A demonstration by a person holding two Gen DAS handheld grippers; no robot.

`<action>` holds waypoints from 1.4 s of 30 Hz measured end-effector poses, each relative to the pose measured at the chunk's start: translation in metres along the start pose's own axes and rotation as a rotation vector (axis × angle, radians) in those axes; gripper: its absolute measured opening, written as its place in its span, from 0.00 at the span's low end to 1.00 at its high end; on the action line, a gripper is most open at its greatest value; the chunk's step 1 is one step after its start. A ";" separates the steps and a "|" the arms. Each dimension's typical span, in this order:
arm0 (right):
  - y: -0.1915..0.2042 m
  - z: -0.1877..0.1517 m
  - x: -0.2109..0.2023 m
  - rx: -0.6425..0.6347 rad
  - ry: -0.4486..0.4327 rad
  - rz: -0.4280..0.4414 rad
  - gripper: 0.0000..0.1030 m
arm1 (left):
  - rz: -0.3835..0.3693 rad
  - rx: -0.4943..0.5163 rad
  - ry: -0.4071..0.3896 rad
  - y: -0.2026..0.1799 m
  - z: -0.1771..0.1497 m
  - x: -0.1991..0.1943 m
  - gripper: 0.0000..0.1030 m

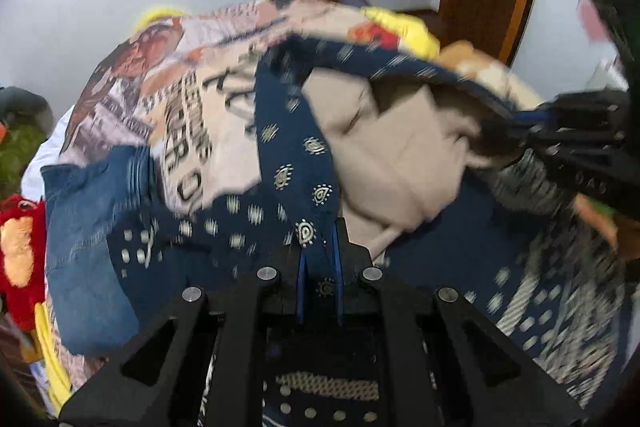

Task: Fold large clothes
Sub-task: 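Fold the hood down over the body with the right gripper while the left gripper holds the hood edge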

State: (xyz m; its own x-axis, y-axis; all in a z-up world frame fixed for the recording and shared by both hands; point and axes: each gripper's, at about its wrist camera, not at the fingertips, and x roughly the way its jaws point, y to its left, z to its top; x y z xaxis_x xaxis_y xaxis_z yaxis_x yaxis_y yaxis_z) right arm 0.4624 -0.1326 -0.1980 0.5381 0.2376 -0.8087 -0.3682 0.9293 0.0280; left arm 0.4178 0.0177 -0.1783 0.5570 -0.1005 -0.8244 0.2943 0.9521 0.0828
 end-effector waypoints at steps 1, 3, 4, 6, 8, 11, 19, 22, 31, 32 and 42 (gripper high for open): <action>-0.002 -0.008 0.005 -0.004 0.016 -0.042 0.07 | 0.017 -0.001 0.009 0.000 -0.006 0.004 0.10; -0.003 -0.029 0.015 -0.037 0.069 -0.186 0.07 | 0.027 -0.041 0.032 0.004 -0.021 0.014 0.10; -0.005 -0.039 0.018 -0.040 0.088 -0.216 0.07 | 0.021 -0.060 0.039 0.006 -0.026 0.016 0.10; -0.014 -0.055 0.022 -0.016 0.127 -0.190 0.08 | 0.014 -0.102 0.048 0.010 -0.037 0.023 0.11; -0.023 -0.065 0.018 0.019 0.125 -0.171 0.08 | 0.025 -0.108 0.030 0.010 -0.042 0.022 0.11; -0.031 -0.070 0.011 0.054 0.120 -0.154 0.08 | 0.040 -0.120 0.030 0.007 -0.043 0.022 0.12; -0.038 -0.086 -0.003 0.046 0.105 -0.214 0.37 | -0.004 -0.196 0.043 0.020 -0.048 0.030 0.19; -0.049 -0.093 -0.015 0.039 0.064 -0.369 0.94 | -0.018 -0.208 0.043 0.021 -0.048 0.030 0.19; -0.060 -0.081 -0.045 0.099 0.027 -0.215 0.94 | 0.029 -0.140 0.023 0.013 -0.044 0.002 0.40; -0.059 -0.077 -0.047 0.105 0.016 -0.206 0.94 | 0.033 -0.133 0.011 0.013 -0.042 -0.004 0.42; -0.038 -0.024 -0.052 0.103 -0.075 -0.041 0.94 | 0.002 -0.192 -0.092 0.038 0.000 -0.031 0.66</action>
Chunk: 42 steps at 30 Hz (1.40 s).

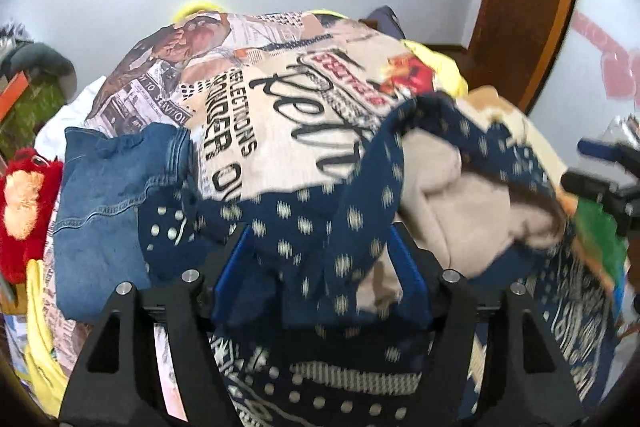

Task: Fold large clothes
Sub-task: 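Fold the hood down over the body with the right gripper while the left gripper holds the hood edge, then lay the hood flat on the body and open both grippers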

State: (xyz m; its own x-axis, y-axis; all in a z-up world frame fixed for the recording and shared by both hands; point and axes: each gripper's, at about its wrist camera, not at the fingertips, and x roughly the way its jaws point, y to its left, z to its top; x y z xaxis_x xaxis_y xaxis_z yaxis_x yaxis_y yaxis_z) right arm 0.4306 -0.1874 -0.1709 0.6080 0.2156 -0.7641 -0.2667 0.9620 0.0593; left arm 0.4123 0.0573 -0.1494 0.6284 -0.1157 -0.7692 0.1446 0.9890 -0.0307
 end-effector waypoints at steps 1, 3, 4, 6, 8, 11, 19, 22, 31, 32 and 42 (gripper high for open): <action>0.002 0.004 0.003 0.007 0.000 0.017 0.94 | -0.004 -0.017 -0.001 0.003 0.006 0.004 0.66; 0.006 0.013 0.012 0.022 0.010 0.048 0.94 | -0.013 -0.049 0.005 0.007 0.016 0.014 0.66; 0.008 0.018 0.018 0.028 0.018 0.063 0.94 | -0.024 -0.061 0.008 0.008 0.020 0.018 0.66; 0.011 0.024 0.031 0.038 0.032 0.092 0.94 | -0.062 -0.080 0.018 0.007 0.028 0.031 0.66; 0.014 0.030 0.045 0.052 0.051 0.120 0.94 | -0.086 -0.080 0.029 0.002 0.032 0.039 0.66; 0.021 0.036 0.069 0.036 0.106 0.150 0.93 | -0.117 -0.057 0.048 -0.010 0.037 0.055 0.66; 0.025 0.035 0.106 0.033 0.151 0.116 0.43 | -0.154 0.020 0.057 -0.030 0.041 0.076 0.16; 0.022 0.034 0.099 0.060 0.123 0.129 0.23 | -0.141 0.062 0.017 -0.037 0.040 0.062 0.11; 0.023 0.028 0.025 0.053 0.019 0.158 0.18 | -0.120 0.166 -0.077 -0.060 0.029 -0.009 0.10; 0.024 0.026 0.016 0.048 0.012 0.161 0.18 | -0.119 0.173 -0.081 -0.060 0.026 -0.015 0.10; 0.042 -0.021 -0.031 -0.023 0.064 0.172 0.18 | -0.157 0.190 -0.037 -0.072 -0.023 -0.056 0.10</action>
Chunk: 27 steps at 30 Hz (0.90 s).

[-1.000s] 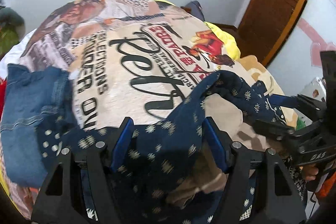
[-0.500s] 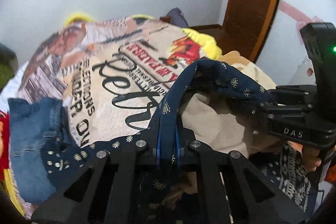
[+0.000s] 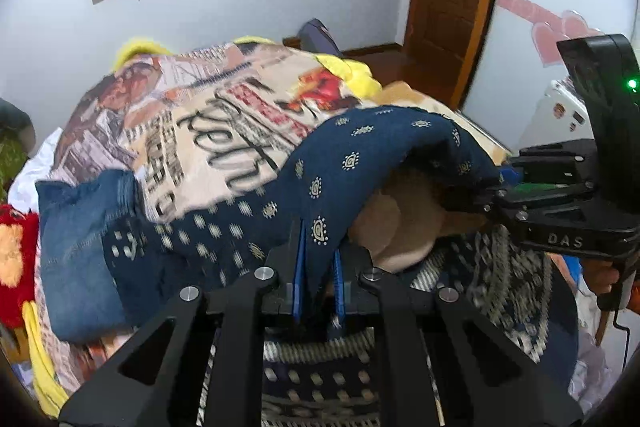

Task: Fold large clothes
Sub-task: 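Lay the hood flat on the body and open both grippers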

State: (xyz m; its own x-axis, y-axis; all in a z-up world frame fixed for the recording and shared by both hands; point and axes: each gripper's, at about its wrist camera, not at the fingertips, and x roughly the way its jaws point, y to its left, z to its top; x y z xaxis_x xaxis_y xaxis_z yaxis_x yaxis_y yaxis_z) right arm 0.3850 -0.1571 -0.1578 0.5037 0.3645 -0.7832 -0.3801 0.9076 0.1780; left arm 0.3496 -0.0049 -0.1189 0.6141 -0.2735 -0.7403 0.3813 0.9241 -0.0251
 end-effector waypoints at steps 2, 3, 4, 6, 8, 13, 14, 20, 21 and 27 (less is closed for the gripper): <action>0.002 -0.014 -0.002 0.010 0.025 -0.004 0.18 | -0.016 -0.001 0.029 -0.005 -0.013 -0.002 0.11; 0.002 -0.020 -0.002 0.017 0.036 0.004 0.18 | -0.024 0.000 0.047 -0.008 -0.020 -0.002 0.11; 0.001 -0.027 -0.002 0.029 0.048 0.017 0.18 | -0.028 0.001 0.062 -0.011 -0.027 -0.003 0.13; 0.001 -0.039 -0.004 0.050 0.069 0.043 0.19 | -0.032 0.004 0.091 -0.015 -0.043 -0.003 0.15; 0.001 -0.051 -0.005 0.056 0.091 0.057 0.19 | -0.037 0.002 0.112 -0.017 -0.054 -0.003 0.18; 0.009 -0.082 -0.002 0.007 0.189 0.009 0.19 | -0.043 -0.027 0.167 -0.019 -0.086 0.000 0.33; 0.010 -0.088 0.001 -0.007 0.215 -0.015 0.19 | -0.043 -0.034 0.172 -0.019 -0.091 0.000 0.34; 0.022 -0.115 -0.010 -0.116 0.191 -0.101 0.19 | -0.021 -0.071 0.228 -0.013 -0.122 0.002 0.34; 0.023 -0.117 -0.014 -0.125 0.182 -0.106 0.19 | -0.016 -0.081 0.237 -0.011 -0.127 0.001 0.34; 0.022 -0.129 -0.037 -0.136 0.155 -0.107 0.19 | 0.064 -0.114 0.229 0.008 -0.138 -0.017 0.34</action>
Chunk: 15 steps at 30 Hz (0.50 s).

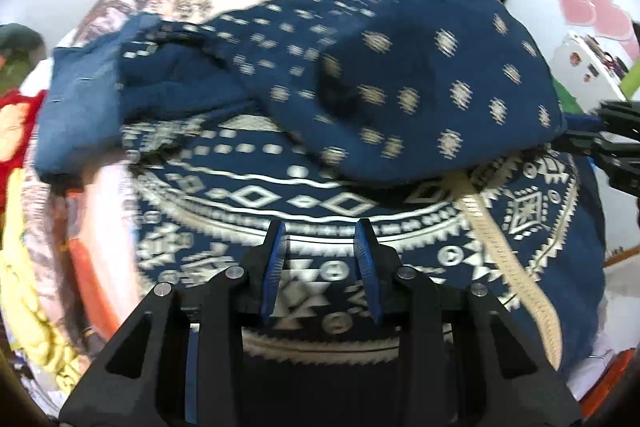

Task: Fold large clothes
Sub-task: 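Lay the hood flat on the body and open both grippers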

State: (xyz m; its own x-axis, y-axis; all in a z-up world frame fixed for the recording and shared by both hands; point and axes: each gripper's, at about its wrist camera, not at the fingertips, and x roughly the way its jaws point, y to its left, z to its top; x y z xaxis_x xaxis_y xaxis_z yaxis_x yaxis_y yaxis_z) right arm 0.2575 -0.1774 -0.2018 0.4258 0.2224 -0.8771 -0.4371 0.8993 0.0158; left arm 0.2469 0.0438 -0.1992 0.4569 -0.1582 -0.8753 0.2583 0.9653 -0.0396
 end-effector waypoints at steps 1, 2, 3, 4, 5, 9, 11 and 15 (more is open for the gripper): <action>-0.004 -0.002 -0.003 0.012 0.006 0.007 0.19 | 0.019 -0.007 -0.013 0.005 0.002 -0.006 0.35; -0.009 -0.003 -0.005 0.028 0.014 0.016 0.19 | 0.028 -0.012 -0.023 0.008 0.004 -0.010 0.35; -0.012 -0.003 -0.007 0.044 0.018 0.024 0.19 | 0.036 -0.021 -0.040 0.013 0.008 -0.015 0.35; -0.017 -0.003 -0.009 0.062 0.019 0.031 0.19 | 0.040 -0.028 -0.054 0.017 0.013 -0.020 0.35; -0.022 -0.003 -0.012 0.084 0.016 0.034 0.19 | 0.043 -0.034 -0.068 0.020 0.018 -0.025 0.35; -0.043 0.005 -0.024 0.147 -0.011 0.023 0.19 | 0.031 -0.044 -0.134 0.022 0.053 -0.037 0.41; -0.050 0.014 -0.031 0.162 -0.036 0.014 0.19 | 0.005 -0.047 -0.172 0.018 0.073 -0.042 0.44; -0.056 0.033 -0.036 0.188 -0.075 0.020 0.19 | -0.034 -0.045 -0.221 0.005 0.105 -0.040 0.58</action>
State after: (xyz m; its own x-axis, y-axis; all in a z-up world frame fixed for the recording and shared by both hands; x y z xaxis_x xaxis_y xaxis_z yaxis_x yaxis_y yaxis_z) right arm 0.2927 -0.2233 -0.1548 0.4798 0.2619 -0.8374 -0.2929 0.9475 0.1285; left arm 0.3194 0.0332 -0.1135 0.6250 -0.2278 -0.7466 0.2407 0.9661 -0.0934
